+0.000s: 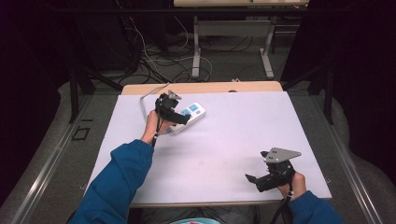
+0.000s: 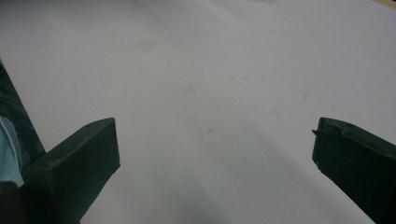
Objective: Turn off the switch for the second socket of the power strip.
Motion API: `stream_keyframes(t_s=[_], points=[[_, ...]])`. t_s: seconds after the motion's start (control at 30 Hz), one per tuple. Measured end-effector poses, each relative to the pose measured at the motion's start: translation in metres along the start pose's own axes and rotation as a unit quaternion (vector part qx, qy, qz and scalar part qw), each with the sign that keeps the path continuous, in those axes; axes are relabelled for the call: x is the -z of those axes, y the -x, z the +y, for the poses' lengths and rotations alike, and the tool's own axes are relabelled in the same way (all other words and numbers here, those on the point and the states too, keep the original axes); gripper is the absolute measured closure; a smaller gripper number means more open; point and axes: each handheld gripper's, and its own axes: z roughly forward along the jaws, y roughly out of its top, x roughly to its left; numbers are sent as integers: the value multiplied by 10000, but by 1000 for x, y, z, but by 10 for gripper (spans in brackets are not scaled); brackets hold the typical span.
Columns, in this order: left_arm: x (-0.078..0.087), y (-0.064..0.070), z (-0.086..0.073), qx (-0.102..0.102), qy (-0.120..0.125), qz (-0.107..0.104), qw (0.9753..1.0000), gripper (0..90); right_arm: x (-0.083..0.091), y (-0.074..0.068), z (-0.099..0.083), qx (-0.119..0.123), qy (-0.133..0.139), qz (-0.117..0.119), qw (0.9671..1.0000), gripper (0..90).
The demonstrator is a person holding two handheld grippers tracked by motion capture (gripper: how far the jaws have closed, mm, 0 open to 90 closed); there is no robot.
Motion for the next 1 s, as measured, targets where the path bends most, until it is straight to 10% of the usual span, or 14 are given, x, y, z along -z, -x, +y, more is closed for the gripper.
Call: stream_keyframes(t_s=[1.0], points=[[-21,1,-4,266,178,-245,9992,802,-1,-1,0,11,15,8,10000,3]])
